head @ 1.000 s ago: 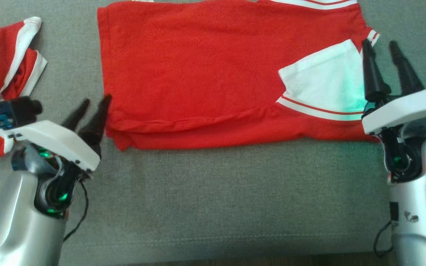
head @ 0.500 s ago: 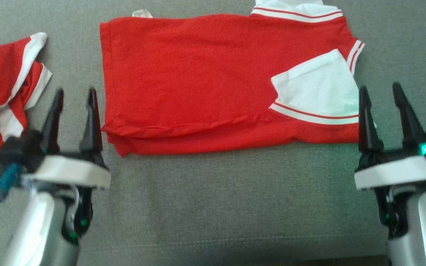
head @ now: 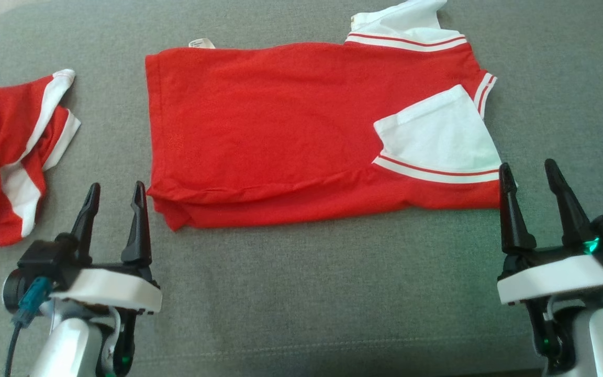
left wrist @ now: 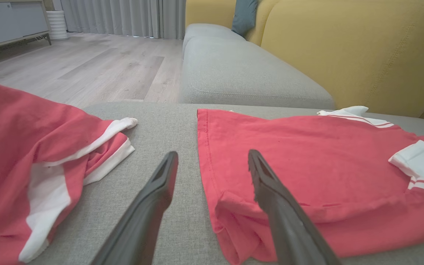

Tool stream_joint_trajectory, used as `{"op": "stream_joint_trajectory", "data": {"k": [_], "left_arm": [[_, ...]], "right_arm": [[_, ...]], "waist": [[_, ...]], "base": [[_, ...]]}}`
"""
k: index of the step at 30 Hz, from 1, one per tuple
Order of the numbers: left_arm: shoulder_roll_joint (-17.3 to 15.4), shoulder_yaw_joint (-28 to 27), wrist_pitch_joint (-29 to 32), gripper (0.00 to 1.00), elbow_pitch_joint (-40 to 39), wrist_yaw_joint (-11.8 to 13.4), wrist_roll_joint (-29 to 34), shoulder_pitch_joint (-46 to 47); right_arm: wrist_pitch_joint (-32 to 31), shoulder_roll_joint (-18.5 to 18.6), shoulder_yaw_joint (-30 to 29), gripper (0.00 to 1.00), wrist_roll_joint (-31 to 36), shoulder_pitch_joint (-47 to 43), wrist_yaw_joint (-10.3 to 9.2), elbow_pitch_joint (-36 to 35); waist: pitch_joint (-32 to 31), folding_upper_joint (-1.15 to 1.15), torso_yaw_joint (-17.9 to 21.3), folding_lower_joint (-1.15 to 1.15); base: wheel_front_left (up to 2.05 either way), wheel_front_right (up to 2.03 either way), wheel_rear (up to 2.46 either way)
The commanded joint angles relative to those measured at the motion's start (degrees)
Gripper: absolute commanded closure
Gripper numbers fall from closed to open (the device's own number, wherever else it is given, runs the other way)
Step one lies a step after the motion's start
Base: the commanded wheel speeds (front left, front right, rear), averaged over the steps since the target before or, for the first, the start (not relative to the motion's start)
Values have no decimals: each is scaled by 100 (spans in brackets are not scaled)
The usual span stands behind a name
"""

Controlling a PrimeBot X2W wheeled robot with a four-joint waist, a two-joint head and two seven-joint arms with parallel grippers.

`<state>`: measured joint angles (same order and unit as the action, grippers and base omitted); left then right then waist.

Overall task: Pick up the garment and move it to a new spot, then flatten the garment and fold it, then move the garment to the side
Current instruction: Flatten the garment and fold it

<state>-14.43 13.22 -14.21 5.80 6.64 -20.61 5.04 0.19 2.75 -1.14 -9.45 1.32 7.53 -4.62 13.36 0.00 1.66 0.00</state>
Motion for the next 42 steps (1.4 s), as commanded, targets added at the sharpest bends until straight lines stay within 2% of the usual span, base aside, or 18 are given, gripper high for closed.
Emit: {"op": "stream_joint_trajectory", "data": {"k": [1, 6, 16, 26, 33, 37, 38, 39, 40, 41, 42], "left_arm": [[-117, -187, -44, 0, -144, 28, -16, 150], [-110, -129, -37, 0, -120, 15, -16, 168], [-87, 339, 526, 0, 215, -383, -187, 125], [-29, 238, 840, 0, 756, -610, -684, 402], [-63, 265, 1041, 0, 923, -796, -868, 615], [-78, 306, 1179, 0, 924, -821, -918, 656], [-92, 312, 1224, 51, 934, -832, -937, 655], [-111, 324, 1277, 78, 934, -848, -954, 650], [-124, 331, 1318, 100, 921, -868, -980, 646], [-140, 335, 1347, 100, 902, -877, -993, 642], [-159, 340, 1377, 100, 881, -885, -1003, 636]], "right_arm": [[-5, 25, 102, 0, -7, 38, -4, -231], [-26, 18, 72, 0, -72, 15, -4, -252], [-441, 23, -118, 0, -236, -86, -4, 190], [-740, 64, -528, 0, -246, 228, -4, 712], [-829, 85, -528, 0, -351, 602, -4, 943], [-893, 89, -476, 0, -422, 765, -4, 1079], [-913, 93, -456, 0, -452, 800, -4, 1117], [-929, 96, -439, 0, -487, 840, -4, 1151], [-958, 107, -416, 0, -520, 877, -4, 1189], [-990, 117, -399, 12, -557, 911, -4, 1227], [-1000, 127, -392, 66, -585, 945, -4, 1252]], "waist": [[-12, 0, -5, 0], [-27, 0, -16, 0], [166, 0, 15, 0], [507, 0, 11, 0], [718, 0, -18, 0], [786, 0, -19, 0], [796, 0, -17, 0], [810, 0, -15, 0], [822, 0, -13, 0], [834, 0, -14, 0], [845, 0, -18, 0]], "base": [[0, 0, 0], [0, 0, 0], [0, 0, 0], [0, 0, 0], [0, 0, 0], [0, 0, 0], [0, 0, 0], [0, 0, 0], [0, 0, 0], [0, 0, 0], [0, 0, 0]]}}
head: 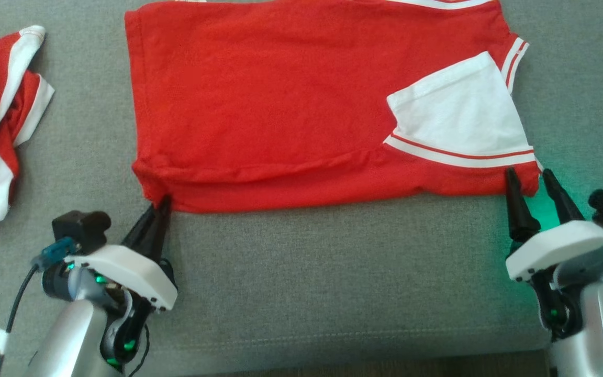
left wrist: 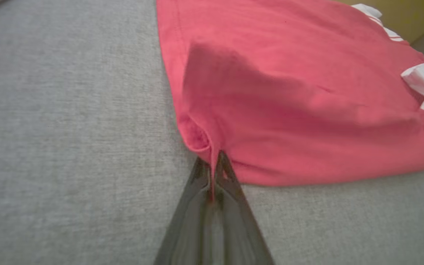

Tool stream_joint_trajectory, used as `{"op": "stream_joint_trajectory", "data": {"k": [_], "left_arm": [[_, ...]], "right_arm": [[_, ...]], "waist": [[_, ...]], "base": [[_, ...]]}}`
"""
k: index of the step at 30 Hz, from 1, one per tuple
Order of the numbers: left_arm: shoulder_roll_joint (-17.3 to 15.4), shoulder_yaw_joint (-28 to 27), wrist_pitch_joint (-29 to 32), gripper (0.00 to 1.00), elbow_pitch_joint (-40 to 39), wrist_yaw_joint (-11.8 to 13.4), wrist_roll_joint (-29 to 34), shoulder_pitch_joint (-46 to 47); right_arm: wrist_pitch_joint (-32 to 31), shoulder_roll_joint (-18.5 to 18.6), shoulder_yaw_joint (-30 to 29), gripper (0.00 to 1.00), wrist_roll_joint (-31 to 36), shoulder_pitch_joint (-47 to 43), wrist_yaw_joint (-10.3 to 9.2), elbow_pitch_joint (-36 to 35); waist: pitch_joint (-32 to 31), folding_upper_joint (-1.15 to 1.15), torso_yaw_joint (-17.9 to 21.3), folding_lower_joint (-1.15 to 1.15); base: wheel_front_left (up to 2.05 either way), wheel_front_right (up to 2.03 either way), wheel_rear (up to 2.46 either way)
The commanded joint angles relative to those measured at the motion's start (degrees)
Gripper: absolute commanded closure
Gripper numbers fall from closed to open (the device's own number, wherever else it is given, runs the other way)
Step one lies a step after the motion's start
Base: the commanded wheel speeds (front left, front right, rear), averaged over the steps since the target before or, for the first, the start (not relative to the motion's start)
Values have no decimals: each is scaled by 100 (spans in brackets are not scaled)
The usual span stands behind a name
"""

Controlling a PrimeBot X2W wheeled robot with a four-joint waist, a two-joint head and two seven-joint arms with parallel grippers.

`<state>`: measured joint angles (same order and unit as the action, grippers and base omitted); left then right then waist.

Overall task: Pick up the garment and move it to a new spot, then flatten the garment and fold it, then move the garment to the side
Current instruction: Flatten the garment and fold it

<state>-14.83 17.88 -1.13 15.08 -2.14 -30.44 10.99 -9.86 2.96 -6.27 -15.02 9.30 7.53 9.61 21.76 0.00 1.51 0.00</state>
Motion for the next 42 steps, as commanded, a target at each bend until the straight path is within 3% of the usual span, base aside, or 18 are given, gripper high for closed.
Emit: {"op": "stream_joint_trajectory", "data": {"k": [1, 11, 21, 35, 36, 37, 42], "left_arm": [[-138, -127, 98, 100, -71, -14, -39, 32], [-426, -242, 231, 100, -554, 104, -65, -249], [-732, -300, 578, 100, -1433, 286, -130, -849], [-1047, -376, 1155, 100, -1976, 531, -334, -1562], [-1040, -369, 1157, 59, -1963, 541, -332, -1555], [-1035, -355, 1164, 0, -1935, 547, -327, -1550], [-920, -320, 1163, 0, -1788, 604, -385, -1533]], "right_arm": [[13, 114, 124, 100, -53, 174, -4, -154], [42, 147, 95, 100, -337, -50, -4, -349], [-367, 48, -108, 100, -505, -1141, -4, -1284], [-749, -7, -177, 100, -979, -2337, -4, -2144], [-739, -7, -141, 61, -961, -2317, -4, -2174], [-732, -7, -111, 0, -925, -2286, -4, -2187], [-377, -7, -11, 0, -461, -1976, -4, -2388]], "waist": [[12, 0, -8, 0], [-131, 0, -85, 0], [-553, 0, -184, 0], [-877, 0, -134, 0], [-877, 0, -126, 0], [-875, 0, -120, 0], [-916, 0, -127, 0]], "base": [[0, 0, 0], [0, 0, 0], [0, 0, 0], [0, 0, 0], [0, 0, 0], [0, 0, 0], [0, 0, 0]]}}
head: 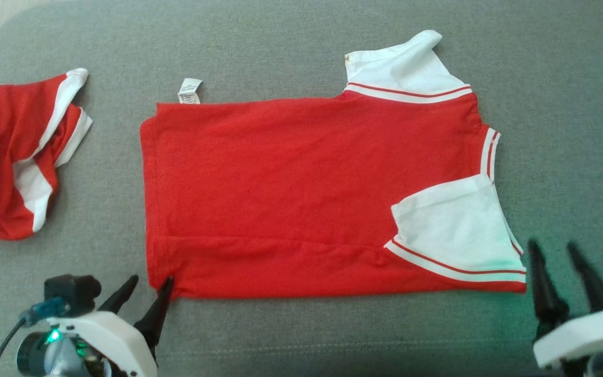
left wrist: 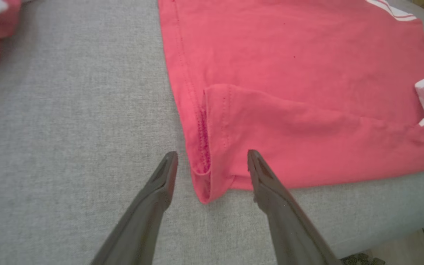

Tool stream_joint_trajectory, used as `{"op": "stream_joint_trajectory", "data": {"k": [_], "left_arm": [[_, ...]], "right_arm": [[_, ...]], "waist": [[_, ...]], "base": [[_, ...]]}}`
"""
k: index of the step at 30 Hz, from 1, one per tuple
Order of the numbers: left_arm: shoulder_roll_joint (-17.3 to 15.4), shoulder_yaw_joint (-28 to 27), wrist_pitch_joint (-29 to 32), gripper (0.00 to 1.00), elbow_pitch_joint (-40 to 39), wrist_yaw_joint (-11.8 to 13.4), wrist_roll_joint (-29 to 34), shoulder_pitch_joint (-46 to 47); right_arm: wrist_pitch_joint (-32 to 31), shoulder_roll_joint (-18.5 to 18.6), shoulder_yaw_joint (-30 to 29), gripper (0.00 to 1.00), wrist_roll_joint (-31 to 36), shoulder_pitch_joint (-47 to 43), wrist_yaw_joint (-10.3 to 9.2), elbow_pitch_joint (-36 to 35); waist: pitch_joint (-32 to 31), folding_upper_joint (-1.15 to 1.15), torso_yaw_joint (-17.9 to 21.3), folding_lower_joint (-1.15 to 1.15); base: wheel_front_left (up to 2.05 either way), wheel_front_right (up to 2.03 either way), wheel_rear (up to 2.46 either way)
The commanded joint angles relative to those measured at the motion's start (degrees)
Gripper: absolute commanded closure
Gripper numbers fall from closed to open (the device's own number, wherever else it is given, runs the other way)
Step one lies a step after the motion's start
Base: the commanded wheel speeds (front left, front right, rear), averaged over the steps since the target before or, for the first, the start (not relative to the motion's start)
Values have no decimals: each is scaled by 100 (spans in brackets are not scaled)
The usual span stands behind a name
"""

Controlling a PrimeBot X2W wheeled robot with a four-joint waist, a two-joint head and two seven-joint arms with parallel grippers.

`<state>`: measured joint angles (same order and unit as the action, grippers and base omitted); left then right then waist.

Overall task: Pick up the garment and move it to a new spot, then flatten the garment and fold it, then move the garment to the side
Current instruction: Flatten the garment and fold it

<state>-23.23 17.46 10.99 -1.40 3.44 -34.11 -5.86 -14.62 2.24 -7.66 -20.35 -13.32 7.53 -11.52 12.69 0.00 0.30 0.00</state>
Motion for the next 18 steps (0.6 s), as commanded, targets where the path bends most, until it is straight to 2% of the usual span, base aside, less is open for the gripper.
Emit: {"op": "stream_joint_trajectory", "data": {"k": [1, 5, 9, 18], "left_arm": [[-35, -301, -130, 0, -146, 96, 3, 166], [132, -419, -729, 0, -319, 395, 333, 312], [216, -461, -1195, 0, -481, 574, 644, 494], [302, -416, -1877, 0, -692, 725, 1124, 963]], "right_arm": [[232, 65, 133, 0, 197, 355, -4, -338], [649, 65, 207, 0, 730, 591, -4, -609], [779, 65, 284, 0, 928, 757, -4, -743], [695, 65, 394, 0, 1024, 1052, -4, -753]], "waist": [[-28, 0, -17, 0], [-117, 0, -63, 0], [-170, 0, -81, 0], [-214, 0, -93, 0]], "base": [[0, 0, 0], [0, 0, 0], [0, 0, 0], [0, 0, 0]]}}
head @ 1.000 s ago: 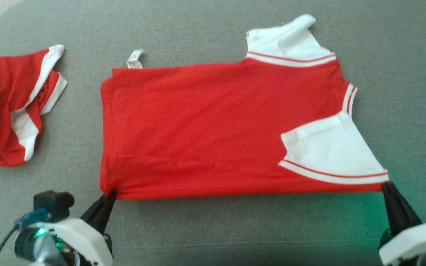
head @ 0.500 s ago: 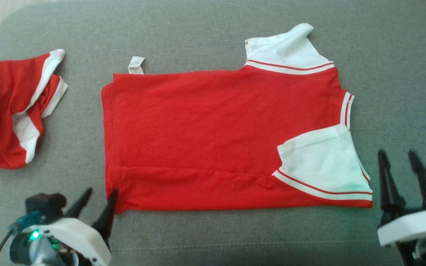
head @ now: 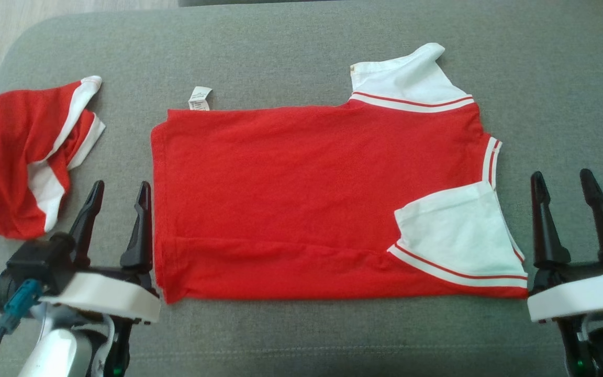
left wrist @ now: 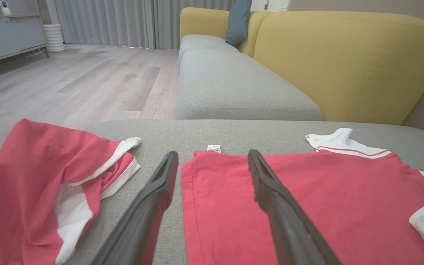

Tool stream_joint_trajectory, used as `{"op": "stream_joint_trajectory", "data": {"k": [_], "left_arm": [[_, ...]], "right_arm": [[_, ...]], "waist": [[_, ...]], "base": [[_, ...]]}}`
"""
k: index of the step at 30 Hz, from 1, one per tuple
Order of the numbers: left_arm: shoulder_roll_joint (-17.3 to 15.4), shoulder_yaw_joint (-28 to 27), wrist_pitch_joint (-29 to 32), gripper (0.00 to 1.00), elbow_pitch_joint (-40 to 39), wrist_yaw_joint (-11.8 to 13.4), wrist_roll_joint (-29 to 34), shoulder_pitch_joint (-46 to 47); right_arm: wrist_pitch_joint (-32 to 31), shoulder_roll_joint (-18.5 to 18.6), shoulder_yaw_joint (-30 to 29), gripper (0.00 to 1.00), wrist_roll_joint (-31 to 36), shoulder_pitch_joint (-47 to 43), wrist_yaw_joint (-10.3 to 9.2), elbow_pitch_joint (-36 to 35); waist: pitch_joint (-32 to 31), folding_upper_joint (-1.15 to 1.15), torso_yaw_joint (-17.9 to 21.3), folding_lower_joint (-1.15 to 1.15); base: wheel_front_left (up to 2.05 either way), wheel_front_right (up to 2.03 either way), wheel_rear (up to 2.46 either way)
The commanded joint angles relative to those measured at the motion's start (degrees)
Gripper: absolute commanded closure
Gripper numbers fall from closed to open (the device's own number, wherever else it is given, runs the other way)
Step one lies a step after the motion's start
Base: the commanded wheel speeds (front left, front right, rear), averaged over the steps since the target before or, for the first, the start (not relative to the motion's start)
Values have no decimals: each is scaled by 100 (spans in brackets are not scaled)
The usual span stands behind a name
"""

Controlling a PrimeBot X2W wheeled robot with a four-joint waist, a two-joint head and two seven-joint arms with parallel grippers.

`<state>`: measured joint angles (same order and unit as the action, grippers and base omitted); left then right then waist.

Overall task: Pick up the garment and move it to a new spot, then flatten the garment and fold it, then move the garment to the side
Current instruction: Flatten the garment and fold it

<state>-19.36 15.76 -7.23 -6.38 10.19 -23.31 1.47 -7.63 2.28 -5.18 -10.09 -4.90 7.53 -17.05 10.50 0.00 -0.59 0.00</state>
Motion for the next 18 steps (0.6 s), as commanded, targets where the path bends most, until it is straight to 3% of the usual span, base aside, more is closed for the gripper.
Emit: {"op": "stream_joint_trajectory", "data": {"k": [1, 11, 18], "left_arm": [[-84, -244, -75, 0, -185, 49, 50, 249], [-100, -253, -111, 0, 140, -93, -91, 525], [81, -117, -88, 0, 1310, -723, -446, 1898]], "right_arm": [[-24, 60, 141, 0, -22, 206, -4, -184], [-22, 60, 117, 0, -130, 271, -4, -154], [7, 60, 172, 0, -165, 533, -4, -230]], "waist": [[13, 0, -8, 0], [219, 0, 3, 0], [886, 0, 46, 0]], "base": [[0, 0, 0], [0, 0, 0], [0, 0, 0]]}}
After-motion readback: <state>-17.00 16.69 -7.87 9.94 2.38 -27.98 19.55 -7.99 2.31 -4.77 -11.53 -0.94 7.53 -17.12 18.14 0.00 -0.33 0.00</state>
